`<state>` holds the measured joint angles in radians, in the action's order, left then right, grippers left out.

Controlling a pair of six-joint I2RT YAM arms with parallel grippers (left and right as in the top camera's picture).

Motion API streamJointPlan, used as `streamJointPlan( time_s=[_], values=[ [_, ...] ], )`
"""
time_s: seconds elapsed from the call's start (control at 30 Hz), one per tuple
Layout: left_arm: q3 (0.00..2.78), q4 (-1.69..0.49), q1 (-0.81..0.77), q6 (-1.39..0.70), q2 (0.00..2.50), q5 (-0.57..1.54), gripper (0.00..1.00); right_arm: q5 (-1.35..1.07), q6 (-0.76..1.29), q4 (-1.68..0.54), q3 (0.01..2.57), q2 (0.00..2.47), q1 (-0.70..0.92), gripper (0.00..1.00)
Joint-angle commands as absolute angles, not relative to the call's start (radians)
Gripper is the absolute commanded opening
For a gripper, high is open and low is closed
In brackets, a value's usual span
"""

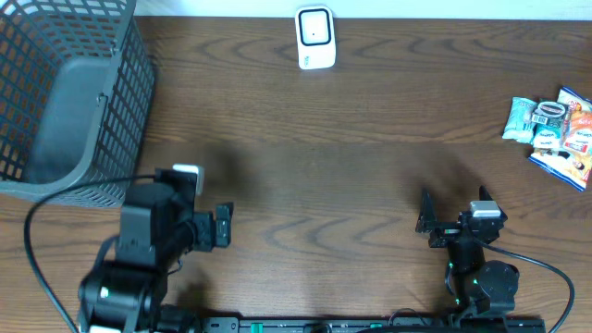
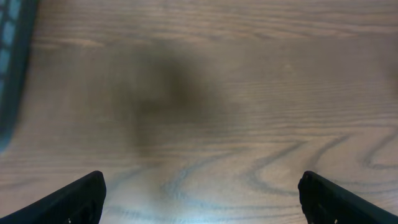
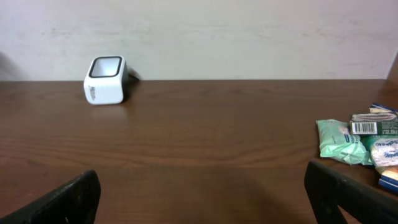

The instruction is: Scan the item barcode

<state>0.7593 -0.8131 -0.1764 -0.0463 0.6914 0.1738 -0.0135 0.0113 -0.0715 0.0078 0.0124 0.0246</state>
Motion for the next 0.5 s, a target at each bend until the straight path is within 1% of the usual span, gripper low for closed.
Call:
streamJointPlan(
  time_s=[0.0,0.23,0.47],
  values=[
    [0.654,-0.764,-0.127,0.044,0.584,0.281,0.98,-0.009,0.014,-0.076,0.006,0.006,0.025,0.99],
    [0.501,-0.664,-0.088,0.038,0.385,0.278,0.98,-0.009,0.014,-0.076,0.006,0.006,0.025,0.99],
    [0.427,-0.585,-0.077,-0.05,0.203,0.277,0.98,-0.009,0.014,-0.076,0.006,0.006,0.025,0.99]
  ],
)
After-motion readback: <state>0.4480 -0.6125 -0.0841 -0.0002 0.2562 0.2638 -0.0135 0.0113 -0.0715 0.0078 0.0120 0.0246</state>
